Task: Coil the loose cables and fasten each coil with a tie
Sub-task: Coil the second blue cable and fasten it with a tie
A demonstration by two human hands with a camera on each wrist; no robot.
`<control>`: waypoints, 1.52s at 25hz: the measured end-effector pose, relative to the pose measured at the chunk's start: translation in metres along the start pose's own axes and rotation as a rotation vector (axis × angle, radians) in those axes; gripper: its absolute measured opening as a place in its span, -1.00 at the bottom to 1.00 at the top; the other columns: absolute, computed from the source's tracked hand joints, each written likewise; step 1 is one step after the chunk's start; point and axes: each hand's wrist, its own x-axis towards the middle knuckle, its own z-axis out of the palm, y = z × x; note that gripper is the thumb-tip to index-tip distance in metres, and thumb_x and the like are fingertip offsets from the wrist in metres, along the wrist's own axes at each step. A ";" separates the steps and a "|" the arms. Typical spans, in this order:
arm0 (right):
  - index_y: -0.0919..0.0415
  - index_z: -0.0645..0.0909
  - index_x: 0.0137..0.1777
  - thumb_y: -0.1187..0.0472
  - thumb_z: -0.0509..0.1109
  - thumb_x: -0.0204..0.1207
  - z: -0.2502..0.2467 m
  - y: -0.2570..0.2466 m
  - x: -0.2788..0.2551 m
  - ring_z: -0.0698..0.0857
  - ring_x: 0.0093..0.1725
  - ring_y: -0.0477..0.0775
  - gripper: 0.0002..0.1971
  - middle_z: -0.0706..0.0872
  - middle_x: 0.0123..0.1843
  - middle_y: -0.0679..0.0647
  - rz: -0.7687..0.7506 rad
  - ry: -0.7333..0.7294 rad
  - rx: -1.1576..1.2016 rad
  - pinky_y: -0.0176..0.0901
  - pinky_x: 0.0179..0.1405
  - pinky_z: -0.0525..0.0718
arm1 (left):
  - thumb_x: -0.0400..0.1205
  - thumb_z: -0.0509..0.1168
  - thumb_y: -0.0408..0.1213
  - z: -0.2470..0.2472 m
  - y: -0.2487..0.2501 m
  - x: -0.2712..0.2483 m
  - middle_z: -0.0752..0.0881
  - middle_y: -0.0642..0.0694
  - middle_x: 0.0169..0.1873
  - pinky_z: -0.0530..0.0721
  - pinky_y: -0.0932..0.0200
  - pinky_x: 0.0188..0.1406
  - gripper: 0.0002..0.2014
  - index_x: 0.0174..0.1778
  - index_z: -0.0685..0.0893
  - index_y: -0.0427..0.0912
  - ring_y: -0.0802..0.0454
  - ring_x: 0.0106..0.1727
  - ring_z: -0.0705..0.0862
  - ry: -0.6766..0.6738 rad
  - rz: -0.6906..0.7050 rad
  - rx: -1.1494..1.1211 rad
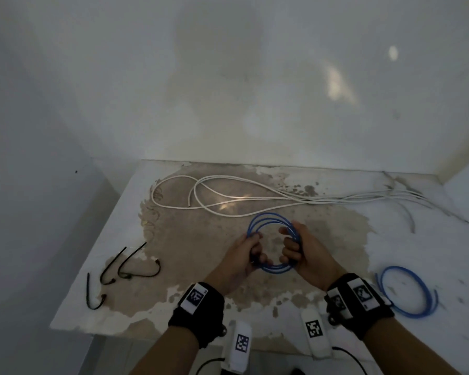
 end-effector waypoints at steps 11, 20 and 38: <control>-0.04 0.43 0.49 0.25 0.19 0.71 -0.020 -0.009 -0.010 0.70 0.12 0.08 -0.62 0.62 0.26 0.06 -0.511 0.441 -0.529 -0.11 0.00 0.69 | 0.79 0.04 -0.10 0.025 0.029 -0.001 0.33 0.00 -0.51 0.23 0.24 -0.61 -0.65 -0.30 0.44 -0.14 0.13 -0.61 0.22 0.155 0.351 0.620; 0.25 0.61 0.13 -0.02 0.08 0.78 -0.001 -0.022 -0.022 0.59 -0.45 0.09 -0.62 0.47 -0.39 0.07 -0.320 -0.165 -0.633 0.03 -0.26 0.72 | 0.77 0.12 -0.13 0.035 0.044 0.004 0.60 0.08 -0.48 0.41 0.40 -0.42 -0.64 -0.25 0.69 -0.15 0.31 -0.50 0.53 0.080 0.541 1.032; 0.20 0.61 0.27 0.21 0.13 0.71 0.001 -0.035 -0.015 0.76 -0.07 0.23 -0.73 0.75 0.01 0.24 -0.286 0.221 -0.380 0.13 0.06 0.71 | 0.77 0.12 -0.17 0.028 0.032 0.002 0.53 0.00 -0.56 0.31 0.34 -0.55 -0.61 -0.24 0.77 -0.17 0.17 -0.56 0.43 0.345 0.661 0.954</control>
